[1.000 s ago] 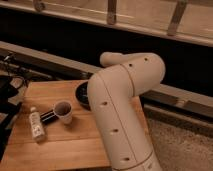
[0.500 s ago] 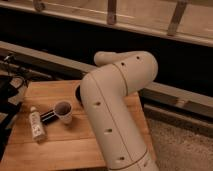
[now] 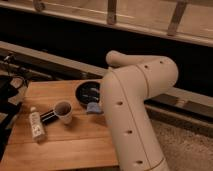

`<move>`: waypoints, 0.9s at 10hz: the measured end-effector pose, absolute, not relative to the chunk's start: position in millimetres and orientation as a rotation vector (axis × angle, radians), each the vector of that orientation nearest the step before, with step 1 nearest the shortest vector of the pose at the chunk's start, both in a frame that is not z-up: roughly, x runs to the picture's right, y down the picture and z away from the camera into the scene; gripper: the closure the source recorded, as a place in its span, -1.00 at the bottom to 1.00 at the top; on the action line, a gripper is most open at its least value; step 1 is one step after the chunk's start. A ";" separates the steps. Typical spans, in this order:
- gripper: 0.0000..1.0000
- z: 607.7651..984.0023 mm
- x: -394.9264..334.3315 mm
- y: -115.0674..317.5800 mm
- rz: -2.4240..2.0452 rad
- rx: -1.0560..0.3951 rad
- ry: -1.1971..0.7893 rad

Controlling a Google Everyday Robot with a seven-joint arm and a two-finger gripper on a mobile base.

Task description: Wipe the white sponge on the table

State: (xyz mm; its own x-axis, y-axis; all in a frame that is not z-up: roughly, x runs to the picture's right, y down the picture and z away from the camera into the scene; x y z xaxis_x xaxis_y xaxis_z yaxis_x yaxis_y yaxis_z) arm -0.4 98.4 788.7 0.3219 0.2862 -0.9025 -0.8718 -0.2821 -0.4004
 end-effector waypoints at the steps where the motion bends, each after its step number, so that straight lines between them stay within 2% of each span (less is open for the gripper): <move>1: 0.98 788.0 -4.1 99.9 1.269 -1.468 0.510; 3: 0.98 790.7 -19.1 103.8 1.336 -1.476 0.417; 7: 0.98 805.3 -35.4 96.8 1.511 -1.149 0.544; 9: 0.98 813.7 -22.7 91.7 1.647 -1.056 0.615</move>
State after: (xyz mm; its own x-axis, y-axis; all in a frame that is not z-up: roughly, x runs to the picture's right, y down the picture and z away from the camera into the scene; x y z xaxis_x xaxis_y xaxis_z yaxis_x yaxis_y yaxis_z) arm -22.7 91.7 813.7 -0.0741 0.4867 -0.8704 -0.9379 -0.3307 -0.1050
